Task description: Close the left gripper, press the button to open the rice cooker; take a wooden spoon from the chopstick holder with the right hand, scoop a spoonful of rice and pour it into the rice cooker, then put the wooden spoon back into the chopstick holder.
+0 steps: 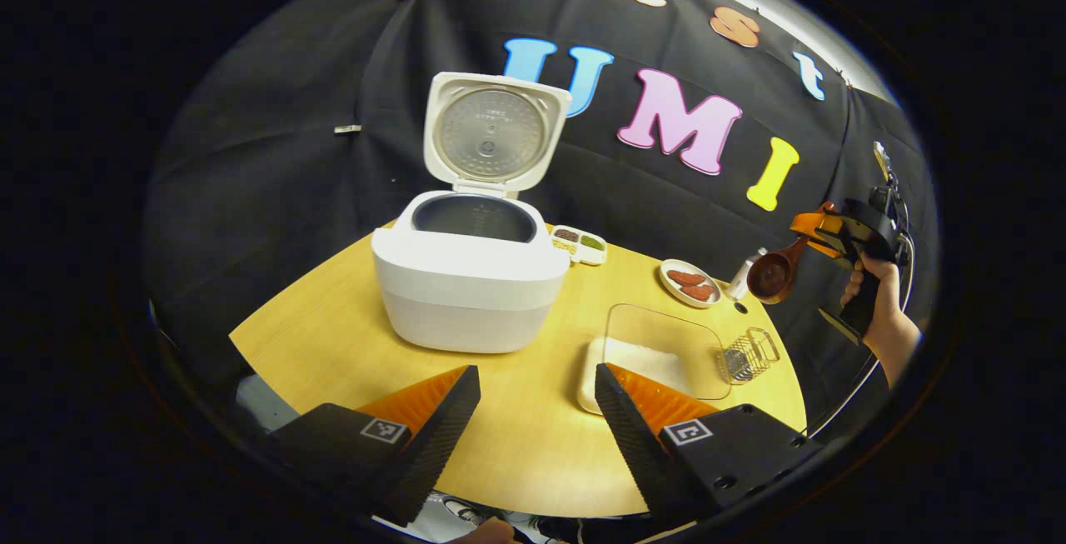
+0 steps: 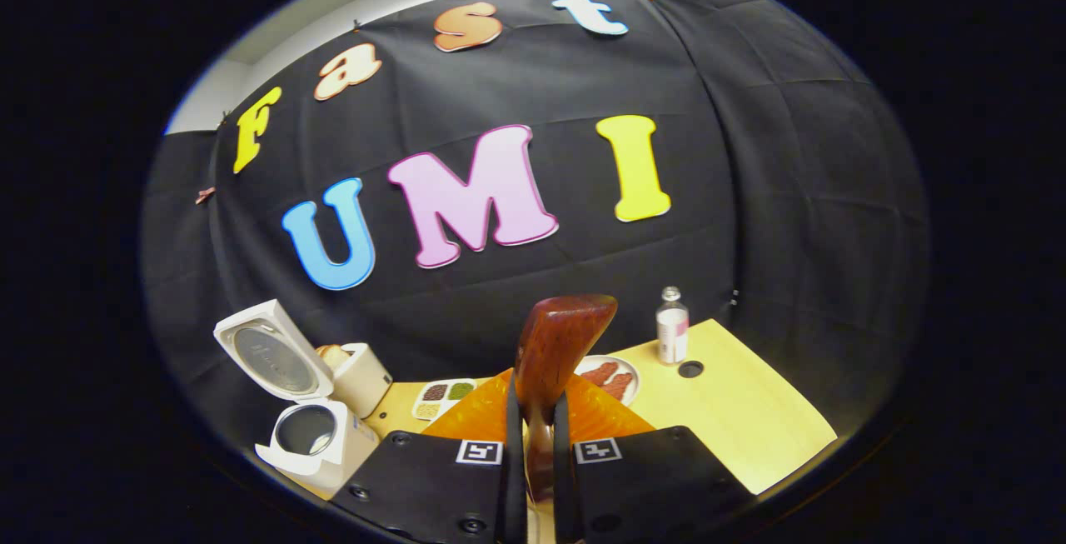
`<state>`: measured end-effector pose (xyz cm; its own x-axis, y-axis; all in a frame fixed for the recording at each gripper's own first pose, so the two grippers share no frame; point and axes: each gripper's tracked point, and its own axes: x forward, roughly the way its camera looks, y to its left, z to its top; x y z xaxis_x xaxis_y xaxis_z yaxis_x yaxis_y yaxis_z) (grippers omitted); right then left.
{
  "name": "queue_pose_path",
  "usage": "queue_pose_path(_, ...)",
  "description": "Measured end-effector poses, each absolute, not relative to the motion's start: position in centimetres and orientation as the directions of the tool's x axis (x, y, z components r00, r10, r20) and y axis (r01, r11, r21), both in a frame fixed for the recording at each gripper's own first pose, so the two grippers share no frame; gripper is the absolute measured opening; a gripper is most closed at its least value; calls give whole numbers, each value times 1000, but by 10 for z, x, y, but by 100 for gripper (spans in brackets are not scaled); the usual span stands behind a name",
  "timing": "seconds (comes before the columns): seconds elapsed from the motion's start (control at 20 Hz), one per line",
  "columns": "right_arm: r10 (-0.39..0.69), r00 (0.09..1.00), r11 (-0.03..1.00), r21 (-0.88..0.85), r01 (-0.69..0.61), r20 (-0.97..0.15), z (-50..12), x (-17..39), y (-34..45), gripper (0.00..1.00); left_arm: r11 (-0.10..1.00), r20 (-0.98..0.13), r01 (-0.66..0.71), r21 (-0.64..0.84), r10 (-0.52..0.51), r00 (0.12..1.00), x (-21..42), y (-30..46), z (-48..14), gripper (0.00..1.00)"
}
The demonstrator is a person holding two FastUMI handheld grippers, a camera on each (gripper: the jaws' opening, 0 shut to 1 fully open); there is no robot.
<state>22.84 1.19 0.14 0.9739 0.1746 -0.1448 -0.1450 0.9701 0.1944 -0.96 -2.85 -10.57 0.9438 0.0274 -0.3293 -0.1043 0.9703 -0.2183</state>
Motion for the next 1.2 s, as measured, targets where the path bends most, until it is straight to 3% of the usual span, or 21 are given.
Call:
queue_pose_path(0.45, 41, 966, 967, 255, 26, -255, -60, 250, -94, 17, 982, -305, -40, -183, -18, 952, 22, -86, -84, 96)
queue_pose_path(1.2, 29, 880, 957, 269, 113, -473, -175, 261, -106, 20, 969, -342, -131, -210, 52, 938, 20, -82, -93, 96)
